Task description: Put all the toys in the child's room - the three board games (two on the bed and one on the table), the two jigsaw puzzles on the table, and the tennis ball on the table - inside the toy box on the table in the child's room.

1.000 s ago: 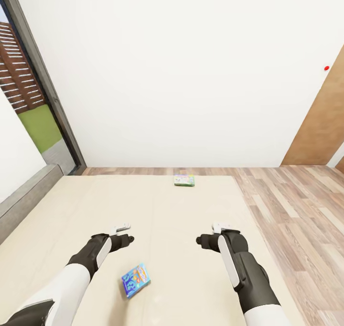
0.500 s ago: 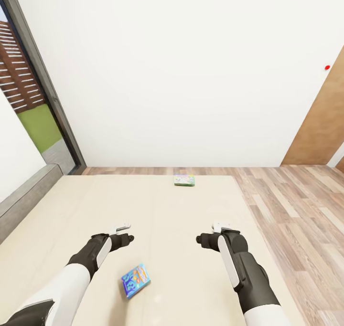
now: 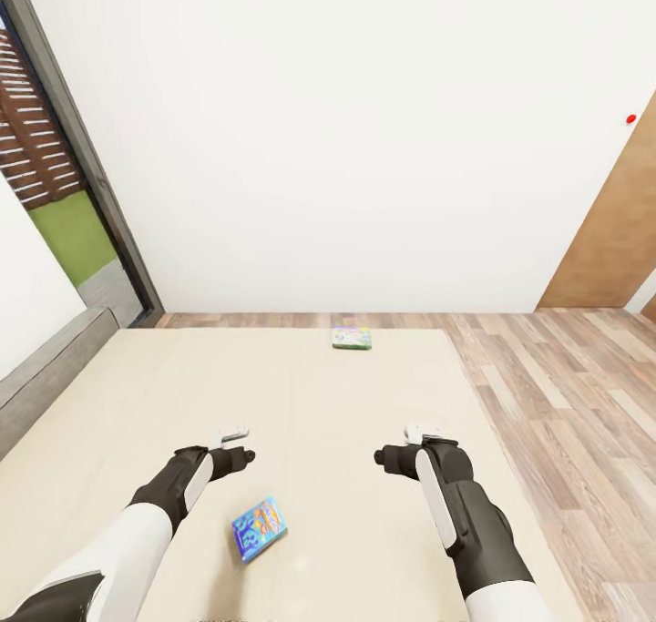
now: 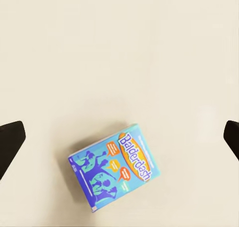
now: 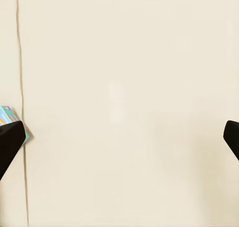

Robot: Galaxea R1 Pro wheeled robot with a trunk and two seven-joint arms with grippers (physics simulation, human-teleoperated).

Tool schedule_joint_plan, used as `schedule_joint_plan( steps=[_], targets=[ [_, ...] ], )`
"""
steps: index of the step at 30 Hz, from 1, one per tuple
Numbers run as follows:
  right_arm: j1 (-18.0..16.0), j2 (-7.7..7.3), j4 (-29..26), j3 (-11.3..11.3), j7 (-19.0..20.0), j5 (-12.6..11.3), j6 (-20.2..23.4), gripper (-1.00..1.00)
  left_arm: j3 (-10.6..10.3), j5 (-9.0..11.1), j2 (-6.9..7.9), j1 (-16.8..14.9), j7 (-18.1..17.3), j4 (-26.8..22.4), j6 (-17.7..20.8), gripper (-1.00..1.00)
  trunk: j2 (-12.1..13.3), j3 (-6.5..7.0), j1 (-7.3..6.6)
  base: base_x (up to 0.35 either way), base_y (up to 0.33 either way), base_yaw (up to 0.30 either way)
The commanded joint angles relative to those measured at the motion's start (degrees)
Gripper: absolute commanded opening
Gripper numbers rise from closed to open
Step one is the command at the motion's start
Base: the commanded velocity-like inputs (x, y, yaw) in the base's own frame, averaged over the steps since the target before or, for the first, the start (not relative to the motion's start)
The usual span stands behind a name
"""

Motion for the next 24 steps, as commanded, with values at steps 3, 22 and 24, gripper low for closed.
schedule_joint_plan(
  steps=[3, 22, 24],
  targets=[
    [-0.05, 0.02, 0.23, 0.02, -0.56, -0.60, 0.19, 1.00, 0.37, -0.09, -0.21, -0.03, 1.63, 0.09, 0.32, 1.00, -0.12, -0.40, 0.03, 0.000, 0.000, 0.000],
    [-0.05, 0.01, 0.57, 0.02, -0.56, -0.60, 0.19, 1.00, 0.38, -0.18, -1.30, -0.03, 8.78, 1.51, -2.59, 1.00, -0.12, -2.19, 0.03, 0.000, 0.000, 0.000],
    [-0.05, 0.03, 0.60, 0.02, -0.56, -0.60, 0.19, 1.00, 0.37, -0.24, -1.73, -0.03, 8.83, 1.54, -2.64, 1.00, -0.12, -2.38, 0.03, 0.000, 0.000, 0.000]
  ],
)
